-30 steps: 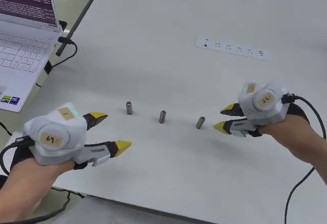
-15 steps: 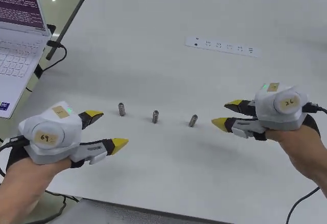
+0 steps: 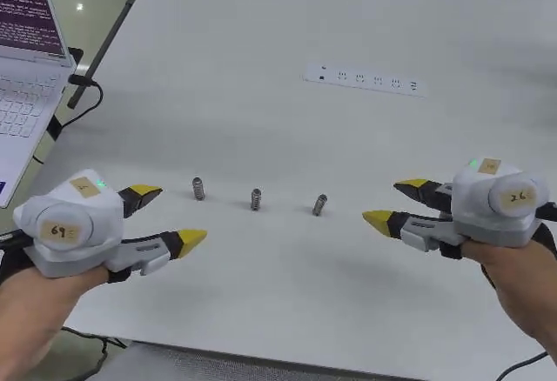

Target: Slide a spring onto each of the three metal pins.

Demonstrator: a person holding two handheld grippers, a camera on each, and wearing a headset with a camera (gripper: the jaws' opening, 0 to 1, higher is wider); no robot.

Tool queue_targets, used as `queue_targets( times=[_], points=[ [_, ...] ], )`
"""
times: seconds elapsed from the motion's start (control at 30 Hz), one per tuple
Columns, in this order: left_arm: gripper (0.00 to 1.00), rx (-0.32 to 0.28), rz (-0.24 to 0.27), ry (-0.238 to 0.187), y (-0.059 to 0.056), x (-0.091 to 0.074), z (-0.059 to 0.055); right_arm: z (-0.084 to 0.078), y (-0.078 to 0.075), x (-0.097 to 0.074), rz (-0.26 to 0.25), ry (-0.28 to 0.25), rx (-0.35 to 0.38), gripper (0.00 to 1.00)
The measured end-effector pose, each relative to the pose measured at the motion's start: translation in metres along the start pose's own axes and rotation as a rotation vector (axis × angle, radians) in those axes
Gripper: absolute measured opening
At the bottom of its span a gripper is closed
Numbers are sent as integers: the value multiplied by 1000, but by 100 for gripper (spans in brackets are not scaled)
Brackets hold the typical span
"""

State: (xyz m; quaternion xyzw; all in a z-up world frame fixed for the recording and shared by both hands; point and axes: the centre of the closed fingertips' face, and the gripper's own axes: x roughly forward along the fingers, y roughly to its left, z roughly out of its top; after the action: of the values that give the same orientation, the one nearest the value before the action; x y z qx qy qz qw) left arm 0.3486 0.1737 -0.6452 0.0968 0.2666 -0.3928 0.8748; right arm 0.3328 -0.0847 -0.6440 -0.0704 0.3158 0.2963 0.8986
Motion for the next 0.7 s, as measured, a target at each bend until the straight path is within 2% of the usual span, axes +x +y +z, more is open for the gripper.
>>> queue_targets(
  times=[0.13,0.37,0.53,0.7],
  points=[
    [50,-4,4,-3,1,-2,0,-3,6,-7,-11,-21,37,43],
    [50,-12,10,-6,1,-4,-1,-12,7,-18,-52,-35,74,48],
    [50,-19,10,-10,-1,-4,0,-21,10,-22,-60,-27,94,51],
    [50,-21,9,-9,-2,-4,-1,-22,12,-25,-63,-32,106,52]
  ],
)
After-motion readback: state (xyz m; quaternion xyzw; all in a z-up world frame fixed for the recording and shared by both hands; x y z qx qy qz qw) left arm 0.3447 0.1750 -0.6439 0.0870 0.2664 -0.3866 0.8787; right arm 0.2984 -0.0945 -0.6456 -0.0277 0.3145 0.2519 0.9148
